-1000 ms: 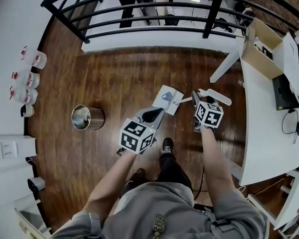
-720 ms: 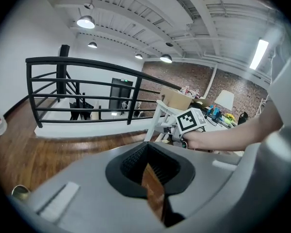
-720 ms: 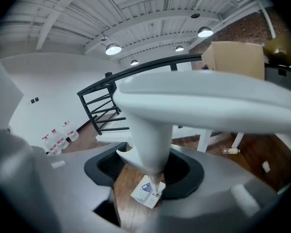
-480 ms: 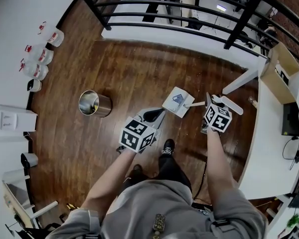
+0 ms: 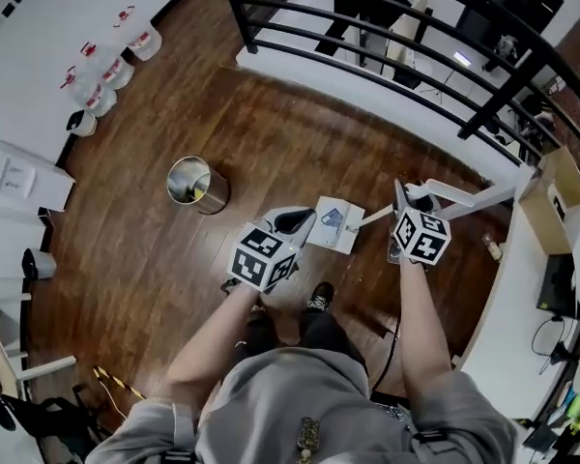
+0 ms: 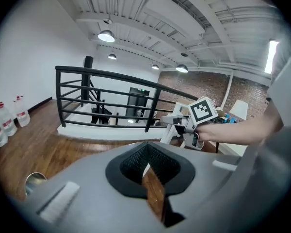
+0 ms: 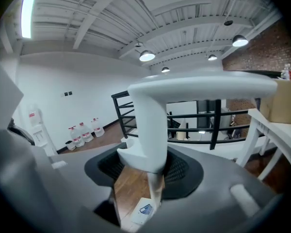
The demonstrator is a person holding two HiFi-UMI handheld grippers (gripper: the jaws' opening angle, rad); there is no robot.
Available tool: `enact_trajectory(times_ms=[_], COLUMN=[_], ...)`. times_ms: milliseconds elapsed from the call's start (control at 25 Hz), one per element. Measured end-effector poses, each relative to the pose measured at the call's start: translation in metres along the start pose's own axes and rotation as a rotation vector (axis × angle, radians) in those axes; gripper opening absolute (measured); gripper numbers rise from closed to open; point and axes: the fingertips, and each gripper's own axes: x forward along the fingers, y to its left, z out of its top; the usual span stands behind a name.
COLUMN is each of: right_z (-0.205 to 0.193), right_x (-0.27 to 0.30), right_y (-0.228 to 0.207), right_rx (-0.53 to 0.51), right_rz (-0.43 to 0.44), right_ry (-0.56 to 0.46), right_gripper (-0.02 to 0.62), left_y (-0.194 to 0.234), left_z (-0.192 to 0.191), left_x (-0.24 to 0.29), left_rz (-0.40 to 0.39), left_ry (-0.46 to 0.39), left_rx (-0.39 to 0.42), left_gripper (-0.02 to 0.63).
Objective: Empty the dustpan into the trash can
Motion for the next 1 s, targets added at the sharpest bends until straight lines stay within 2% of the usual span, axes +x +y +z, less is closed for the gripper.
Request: enact_trajectory(times_ms=[440, 680, 1000], right_z=[0.074, 0.118, 0.177], right_x=[0.01, 0.008, 0.021], right_y=[0.233, 0.351, 0.474], right_rx=[-0.114, -0.143, -0.176], right_rz=[0.266, 0.332, 0.394], right_ry=[-0.089, -0.157, -0.242], right_gripper=[0.206, 0.205, 0.206], left_y=[0.112, 0.177, 0.245], left_z=[-0.014, -0.032, -0.033], left_x=[-0.156, -0.24, -0.318], left_rz=[0.175, 0.222, 0.267], left_ry=[-0.147, -0.184, -0.241], left_rx=[-0.074, -0.099, -0.093], left_gripper=[0.005, 0.005, 0.005])
